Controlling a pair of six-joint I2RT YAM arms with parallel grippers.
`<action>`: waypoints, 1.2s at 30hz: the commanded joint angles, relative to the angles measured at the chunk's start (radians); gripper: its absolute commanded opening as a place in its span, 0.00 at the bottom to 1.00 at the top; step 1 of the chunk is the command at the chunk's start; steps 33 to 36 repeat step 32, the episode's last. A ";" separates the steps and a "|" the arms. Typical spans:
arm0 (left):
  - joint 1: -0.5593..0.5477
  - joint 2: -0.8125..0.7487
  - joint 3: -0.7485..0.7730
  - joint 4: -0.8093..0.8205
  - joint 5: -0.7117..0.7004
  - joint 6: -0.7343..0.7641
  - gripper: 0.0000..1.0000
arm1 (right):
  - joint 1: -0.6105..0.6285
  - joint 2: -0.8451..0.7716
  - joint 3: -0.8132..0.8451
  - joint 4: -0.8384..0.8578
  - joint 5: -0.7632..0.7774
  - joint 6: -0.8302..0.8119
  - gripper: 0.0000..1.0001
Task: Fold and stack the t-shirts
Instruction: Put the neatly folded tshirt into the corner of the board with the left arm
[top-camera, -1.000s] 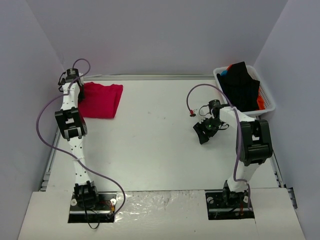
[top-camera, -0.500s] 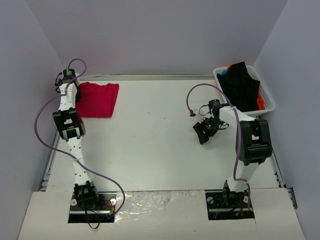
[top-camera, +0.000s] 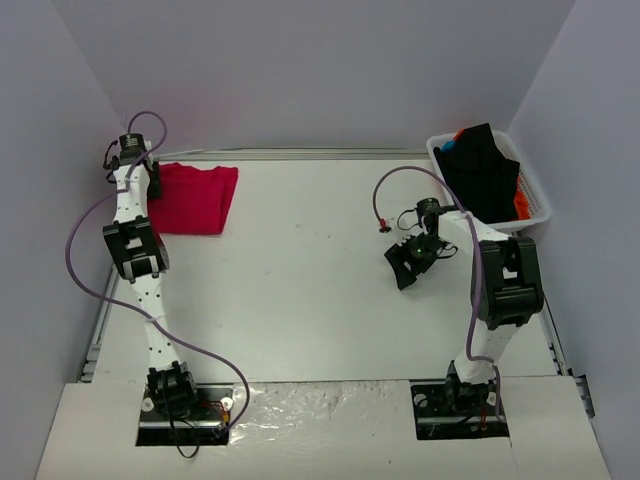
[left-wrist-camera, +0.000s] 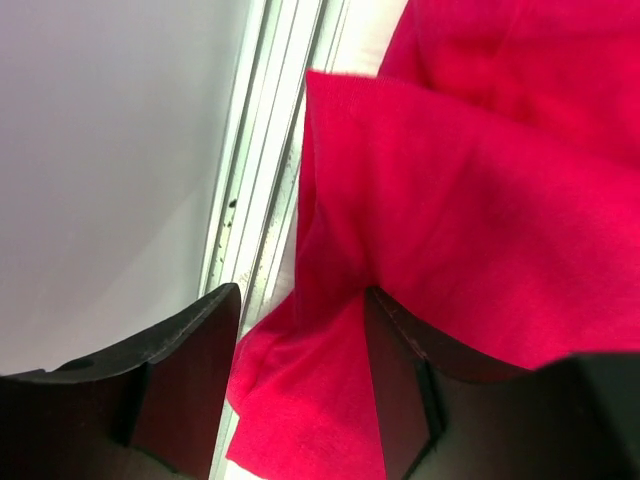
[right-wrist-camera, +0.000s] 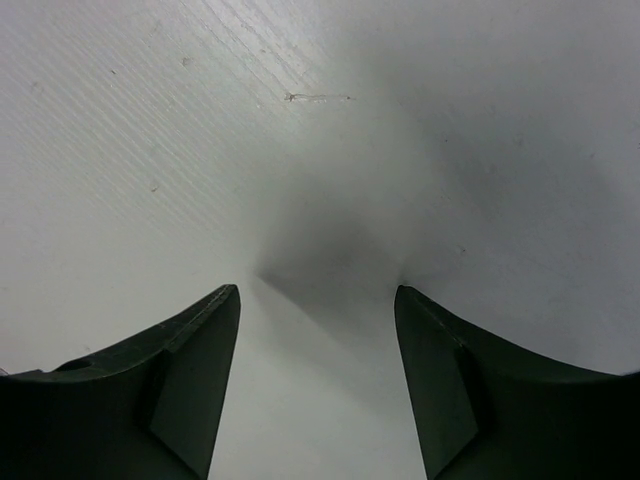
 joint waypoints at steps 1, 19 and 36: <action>-0.012 -0.115 0.061 -0.031 -0.028 -0.011 0.51 | -0.005 0.072 -0.027 -0.002 0.015 -0.010 0.61; -0.095 -1.149 -0.766 0.029 0.308 0.028 0.77 | -0.028 -0.447 -0.037 0.116 0.038 0.164 0.79; -0.190 -1.694 -1.591 0.360 0.491 0.134 0.94 | -0.051 -0.734 -0.257 0.360 0.188 0.323 1.00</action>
